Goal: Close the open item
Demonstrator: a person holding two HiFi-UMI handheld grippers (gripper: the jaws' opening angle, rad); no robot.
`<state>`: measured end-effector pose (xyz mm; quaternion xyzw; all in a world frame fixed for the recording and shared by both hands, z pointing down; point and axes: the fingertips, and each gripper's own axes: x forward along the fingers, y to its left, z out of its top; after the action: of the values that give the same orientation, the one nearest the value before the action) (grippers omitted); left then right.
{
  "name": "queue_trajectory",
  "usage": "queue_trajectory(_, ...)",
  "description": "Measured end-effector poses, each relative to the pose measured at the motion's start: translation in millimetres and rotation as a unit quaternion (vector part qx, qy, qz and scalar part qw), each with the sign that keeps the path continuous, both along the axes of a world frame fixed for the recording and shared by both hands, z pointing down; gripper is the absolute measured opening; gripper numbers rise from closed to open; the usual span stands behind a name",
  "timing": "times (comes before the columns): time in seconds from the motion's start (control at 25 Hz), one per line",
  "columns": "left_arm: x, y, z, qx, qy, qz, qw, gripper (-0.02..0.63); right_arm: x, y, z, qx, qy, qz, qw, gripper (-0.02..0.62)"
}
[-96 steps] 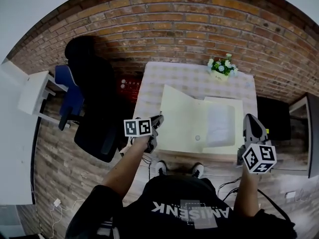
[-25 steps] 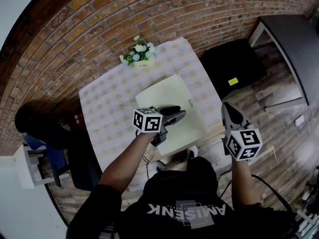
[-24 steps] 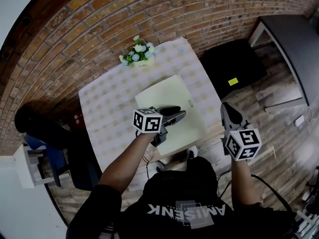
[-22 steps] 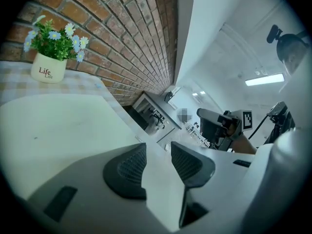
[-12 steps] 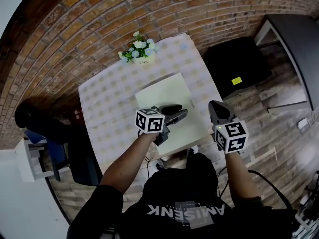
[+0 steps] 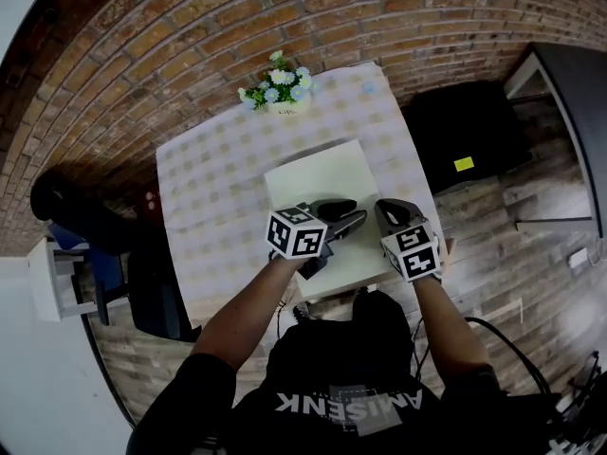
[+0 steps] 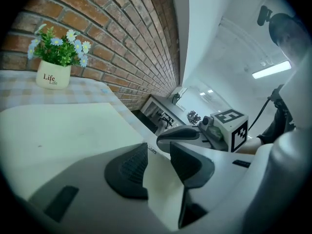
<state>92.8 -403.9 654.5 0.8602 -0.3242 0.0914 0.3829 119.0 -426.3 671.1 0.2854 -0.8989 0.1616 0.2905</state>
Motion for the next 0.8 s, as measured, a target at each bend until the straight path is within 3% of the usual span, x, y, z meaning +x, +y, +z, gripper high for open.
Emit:
queue_trajectory(0.52, -5.8, -6.7, 0.0, 0.009, 0.004, -0.031, 0.9995, 0.141, -13.5, -2.1, 23.6, 0.005, 0.068, -0.079, 0.995, 0.042)
queue_trajectory(0.8, -28.8, -7.0, -7.4, 0.053, -0.04, -0.059, 0.996, 0.141, -13.0, -2.0, 22.0, 0.001, 0.052, -0.071, 0.996, 0.042)
